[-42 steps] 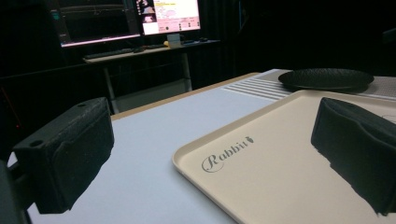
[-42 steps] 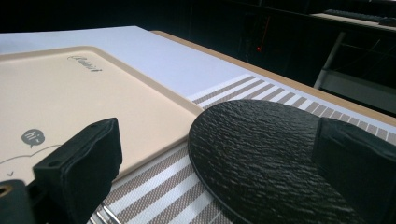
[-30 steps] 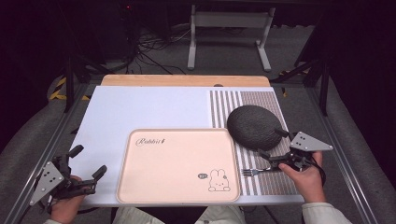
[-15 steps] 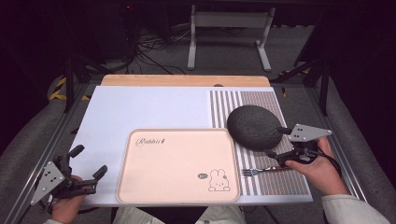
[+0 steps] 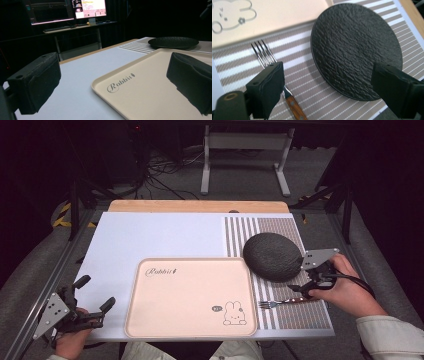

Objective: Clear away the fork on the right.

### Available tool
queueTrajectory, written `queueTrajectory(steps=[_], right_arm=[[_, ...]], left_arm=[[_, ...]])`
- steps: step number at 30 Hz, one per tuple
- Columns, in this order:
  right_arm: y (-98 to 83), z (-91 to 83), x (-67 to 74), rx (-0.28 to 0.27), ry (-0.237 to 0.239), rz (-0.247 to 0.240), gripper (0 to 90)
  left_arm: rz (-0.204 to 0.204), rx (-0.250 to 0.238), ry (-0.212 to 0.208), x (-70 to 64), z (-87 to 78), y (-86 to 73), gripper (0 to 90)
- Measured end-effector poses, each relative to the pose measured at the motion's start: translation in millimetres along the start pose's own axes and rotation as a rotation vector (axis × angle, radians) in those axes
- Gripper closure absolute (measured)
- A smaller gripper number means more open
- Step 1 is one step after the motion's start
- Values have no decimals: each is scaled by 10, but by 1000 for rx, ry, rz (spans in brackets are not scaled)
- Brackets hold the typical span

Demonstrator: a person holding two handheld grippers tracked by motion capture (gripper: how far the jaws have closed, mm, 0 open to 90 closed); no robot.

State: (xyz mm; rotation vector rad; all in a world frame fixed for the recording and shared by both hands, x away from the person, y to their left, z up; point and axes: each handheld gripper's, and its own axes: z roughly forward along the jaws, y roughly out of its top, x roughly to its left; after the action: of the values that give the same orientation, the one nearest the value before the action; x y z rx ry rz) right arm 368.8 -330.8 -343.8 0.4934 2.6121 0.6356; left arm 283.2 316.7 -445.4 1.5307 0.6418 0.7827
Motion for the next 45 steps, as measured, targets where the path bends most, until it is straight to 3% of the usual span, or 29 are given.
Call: queueTrajectory(steps=[7, 15, 21, 30, 36, 45], right_arm=[[17, 37, -35, 89, 49, -27, 122], [27, 68, -68, 191, 99, -93, 124], [47, 88, -71, 232, 129, -137, 140], [48, 128, -55, 272, 173, -161, 160], [-8, 220, -33, 333, 213, -161, 170], [-99, 367, 23, 355, 245, -168, 184]], left_arm=[[0, 0, -2, 2, -1, 0, 0], [1, 3, -2, -1, 3, -2, 0], [-2, 2, -3, -2, 3, -3, 0], [-5, 1, -5, -2, 7, -5, 0], [0, 0, -2, 3, 2, -3, 0], [0, 0, -2, 2, 2, -2, 0]])
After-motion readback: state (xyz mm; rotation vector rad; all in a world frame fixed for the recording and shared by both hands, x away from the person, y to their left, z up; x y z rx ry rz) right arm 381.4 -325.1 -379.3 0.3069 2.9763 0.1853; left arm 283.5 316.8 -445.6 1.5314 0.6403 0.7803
